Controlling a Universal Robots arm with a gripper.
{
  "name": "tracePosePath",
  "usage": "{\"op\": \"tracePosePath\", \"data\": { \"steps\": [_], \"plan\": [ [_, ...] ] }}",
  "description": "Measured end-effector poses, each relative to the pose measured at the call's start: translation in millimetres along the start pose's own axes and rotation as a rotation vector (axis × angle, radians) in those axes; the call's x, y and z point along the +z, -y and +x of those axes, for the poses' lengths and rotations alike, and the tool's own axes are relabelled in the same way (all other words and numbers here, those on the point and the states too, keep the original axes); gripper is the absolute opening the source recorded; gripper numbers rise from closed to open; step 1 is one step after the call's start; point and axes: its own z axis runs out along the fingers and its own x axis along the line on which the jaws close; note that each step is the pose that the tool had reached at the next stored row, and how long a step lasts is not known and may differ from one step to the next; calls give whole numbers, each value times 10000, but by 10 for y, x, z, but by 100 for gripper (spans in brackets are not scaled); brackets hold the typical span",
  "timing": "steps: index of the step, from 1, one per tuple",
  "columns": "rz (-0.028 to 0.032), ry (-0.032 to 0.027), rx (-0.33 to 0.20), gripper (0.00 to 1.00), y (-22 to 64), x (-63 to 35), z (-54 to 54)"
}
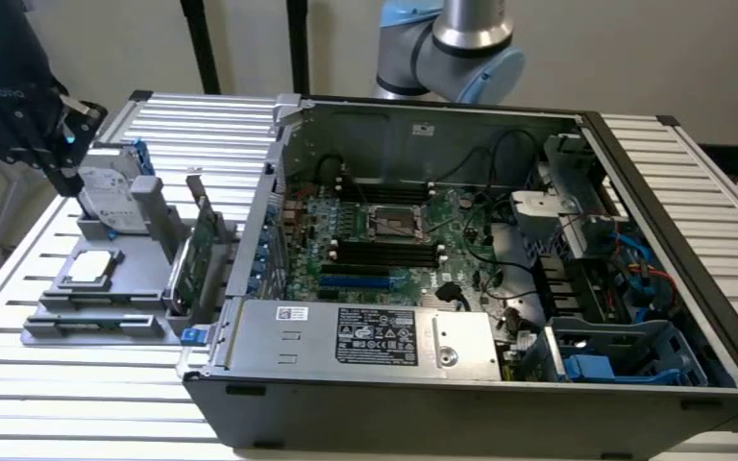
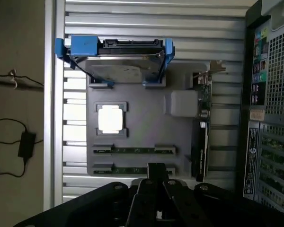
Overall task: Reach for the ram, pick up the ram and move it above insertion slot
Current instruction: 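Reach for the ram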
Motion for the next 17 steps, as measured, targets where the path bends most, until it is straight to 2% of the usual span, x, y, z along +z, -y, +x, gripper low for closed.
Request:
{"op": "tracePosePath", "data": {
  "steps": [5,7,11,17],
  "plan": [
    [0,0,0,11,228,-6,15],
    [-1,1,0,11,292,-7,18],
    [-5,-1,-41,11,313,-9,19],
    [-6,-44,-1111,11,314,-8,19]
  ]
}}
